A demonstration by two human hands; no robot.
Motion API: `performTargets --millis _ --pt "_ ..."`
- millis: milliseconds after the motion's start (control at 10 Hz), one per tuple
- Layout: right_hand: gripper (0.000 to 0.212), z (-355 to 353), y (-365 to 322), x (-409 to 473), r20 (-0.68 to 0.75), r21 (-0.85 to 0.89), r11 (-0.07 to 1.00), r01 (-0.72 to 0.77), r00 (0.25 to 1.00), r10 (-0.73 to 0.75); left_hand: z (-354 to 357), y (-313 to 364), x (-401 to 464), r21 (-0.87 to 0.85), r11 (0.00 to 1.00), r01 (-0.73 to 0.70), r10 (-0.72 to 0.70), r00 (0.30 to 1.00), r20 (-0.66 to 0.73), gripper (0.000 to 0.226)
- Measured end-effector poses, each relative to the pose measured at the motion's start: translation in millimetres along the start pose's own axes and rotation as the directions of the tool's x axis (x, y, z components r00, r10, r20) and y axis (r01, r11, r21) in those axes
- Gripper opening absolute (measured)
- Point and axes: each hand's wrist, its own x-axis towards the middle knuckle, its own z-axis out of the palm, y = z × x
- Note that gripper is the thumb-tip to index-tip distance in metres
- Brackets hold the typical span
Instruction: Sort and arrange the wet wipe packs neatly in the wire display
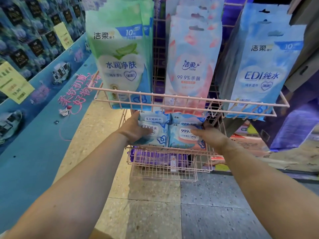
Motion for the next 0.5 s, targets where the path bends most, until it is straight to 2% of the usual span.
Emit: performTargets --millis 100,200,300,400,500 --pt "0.036 5.1 -3.0 0.0 -0.041 -0.053 0.998 -0.022 0.999 0.02 11.2 7.4 -1.9 -0.009 1.0 0.011 -0.012 0.994 -0.108 0.041" --pt "0.054 13.7 -21.2 -12.7 -0.157 -0.191 0.979 -0.067 0.987 0.037 19.5 13.1 -11.8 -0.003 0.999 0.052 -0.052 0.981 -0.186 0.056" --pt "0.06 27.4 -39.1 -43.0 -0.355 -0.249 0.952 -0.177 0.931 0.08 11.8 1.4 -19.8 0.01 0.999 -0.035 0.036 0.978 -0.207 0.099" --pt "0.063 49.7 -49.4 -89.5 -0.446 -0.191 0.957 -0.217 0.888 0.113 -5.7 2.1 -55.8 0.096 0.991 -0.088 0.094 0.994 -0.059 0.097" --pt "0.058 76.1 -60.7 -132.1 -0.407 -0.142 0.963 -0.227 0.901 0.152 -24.8 16.3 -93.7 0.309 0.936 -0.171 0.162 0.985 0.055 0.067"
